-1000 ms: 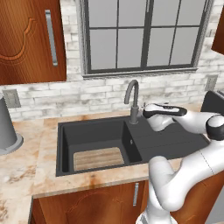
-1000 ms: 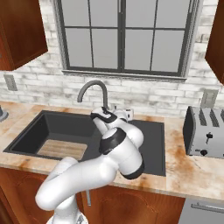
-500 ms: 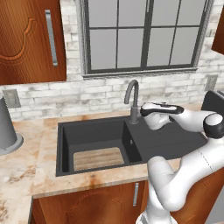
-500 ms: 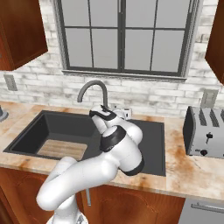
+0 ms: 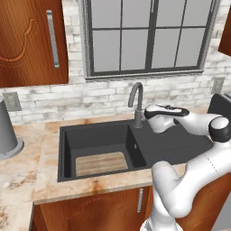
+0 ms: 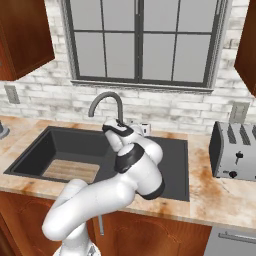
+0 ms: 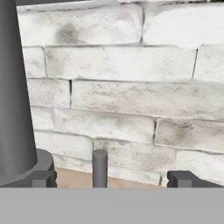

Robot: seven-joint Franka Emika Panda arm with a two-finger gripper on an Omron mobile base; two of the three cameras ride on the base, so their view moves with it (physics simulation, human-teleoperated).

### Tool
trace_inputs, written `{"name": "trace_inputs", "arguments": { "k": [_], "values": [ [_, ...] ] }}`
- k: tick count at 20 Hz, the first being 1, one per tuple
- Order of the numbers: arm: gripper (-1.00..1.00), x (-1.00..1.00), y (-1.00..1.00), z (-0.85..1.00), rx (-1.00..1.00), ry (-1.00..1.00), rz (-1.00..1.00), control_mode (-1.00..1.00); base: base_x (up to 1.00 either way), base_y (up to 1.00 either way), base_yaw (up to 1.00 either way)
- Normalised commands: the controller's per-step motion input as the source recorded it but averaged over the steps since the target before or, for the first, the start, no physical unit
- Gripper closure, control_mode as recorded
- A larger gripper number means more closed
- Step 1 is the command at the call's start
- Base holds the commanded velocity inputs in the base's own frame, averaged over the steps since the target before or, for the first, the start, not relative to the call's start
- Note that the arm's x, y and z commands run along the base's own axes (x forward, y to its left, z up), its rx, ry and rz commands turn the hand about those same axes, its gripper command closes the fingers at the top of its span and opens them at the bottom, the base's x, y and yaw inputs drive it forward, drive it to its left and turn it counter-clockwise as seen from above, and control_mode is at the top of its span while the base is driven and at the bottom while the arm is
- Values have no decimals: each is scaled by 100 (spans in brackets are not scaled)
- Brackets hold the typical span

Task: Turn on the sink faucet with hot water and rinse the cutting board for ten seconds, then turn off the faucet. Push the cutting board to reach the water if necessary.

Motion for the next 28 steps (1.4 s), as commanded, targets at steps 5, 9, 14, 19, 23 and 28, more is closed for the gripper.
{"name": "trace_inputs", "arguments": {
  "k": [5,9,14,19,23,28],
  "values": [
    [-100,9,-5,0,0,0,0,-100,0,0,0],
    [-100,6,0,0,0,0,0,-100,0,0,0],
    [-100,7,0,0,0,0,0,-100,0,0,0],
    [-100,9,0,0,0,0,0,-100,0,0,0],
    [-100,4,0,0,0,0,0,-100,0,0,0],
    [-100,3,0,0,0,0,0,-100,0,0,0]
  ]
}}
